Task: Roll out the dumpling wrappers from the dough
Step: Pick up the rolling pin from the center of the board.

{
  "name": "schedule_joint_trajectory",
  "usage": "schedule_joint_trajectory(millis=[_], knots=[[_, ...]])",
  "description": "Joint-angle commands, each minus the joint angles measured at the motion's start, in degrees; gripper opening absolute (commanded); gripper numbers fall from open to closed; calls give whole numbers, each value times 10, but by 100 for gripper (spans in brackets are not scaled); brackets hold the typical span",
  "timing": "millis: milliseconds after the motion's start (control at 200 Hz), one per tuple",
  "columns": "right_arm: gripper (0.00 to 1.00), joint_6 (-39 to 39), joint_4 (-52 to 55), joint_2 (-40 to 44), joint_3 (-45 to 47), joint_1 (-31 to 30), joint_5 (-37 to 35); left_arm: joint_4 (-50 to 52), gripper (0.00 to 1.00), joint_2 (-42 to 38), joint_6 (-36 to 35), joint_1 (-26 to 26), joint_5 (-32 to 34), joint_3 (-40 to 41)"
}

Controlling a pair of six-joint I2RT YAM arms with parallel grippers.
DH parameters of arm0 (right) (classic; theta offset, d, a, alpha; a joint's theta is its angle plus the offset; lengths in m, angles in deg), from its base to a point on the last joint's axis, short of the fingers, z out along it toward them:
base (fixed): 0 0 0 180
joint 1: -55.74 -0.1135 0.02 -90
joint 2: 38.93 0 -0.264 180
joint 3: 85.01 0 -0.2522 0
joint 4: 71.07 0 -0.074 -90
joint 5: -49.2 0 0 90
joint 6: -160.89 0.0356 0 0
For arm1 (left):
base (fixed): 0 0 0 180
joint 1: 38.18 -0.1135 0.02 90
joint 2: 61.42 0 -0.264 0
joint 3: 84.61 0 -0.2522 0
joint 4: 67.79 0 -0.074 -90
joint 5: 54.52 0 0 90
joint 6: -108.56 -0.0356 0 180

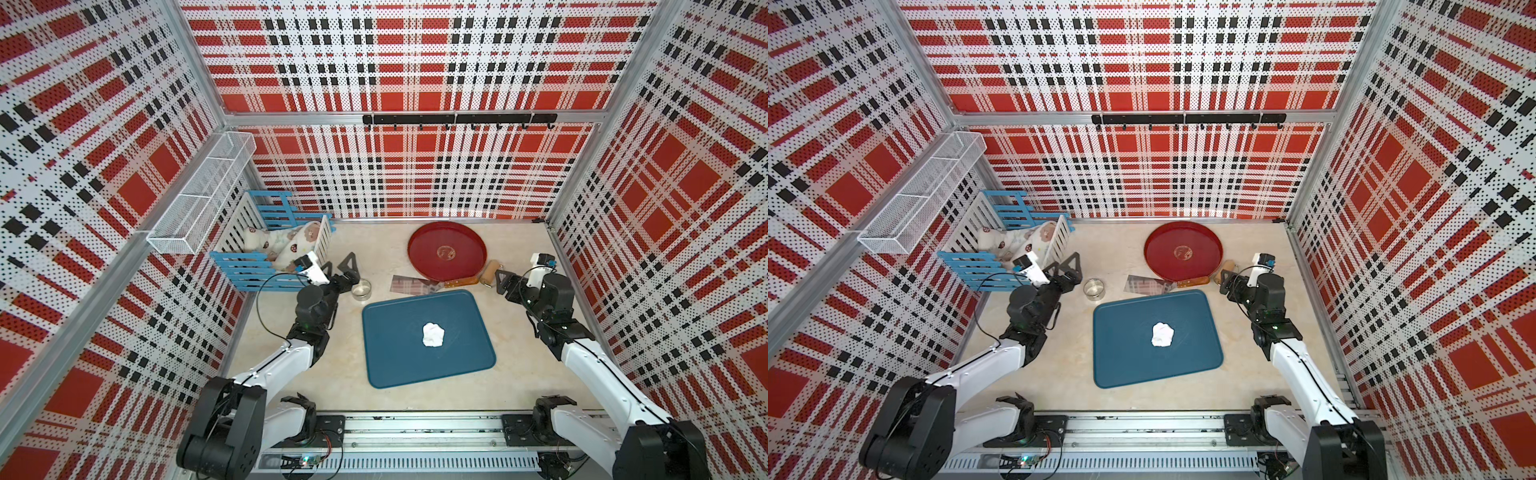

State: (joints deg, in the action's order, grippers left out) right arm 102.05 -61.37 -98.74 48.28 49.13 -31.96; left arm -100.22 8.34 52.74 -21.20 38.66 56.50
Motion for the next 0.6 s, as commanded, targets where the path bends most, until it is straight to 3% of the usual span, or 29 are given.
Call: schedule_joint_trajectory(millis=[0,180,421,596], knots=[[83,26,9,-37,-30,-34,12,5,99,30,-11,56,-32,-17],[83,71,-29,-108,-42,-50,28,-48,99,67,-32,110,-36,21],[81,89,-37,-168,-65,-57,44,-51,99,63,-63,112,-44,33],[81,103,7,-169,-72,-56,-35,-51,99,79,-57,112,-54,28]])
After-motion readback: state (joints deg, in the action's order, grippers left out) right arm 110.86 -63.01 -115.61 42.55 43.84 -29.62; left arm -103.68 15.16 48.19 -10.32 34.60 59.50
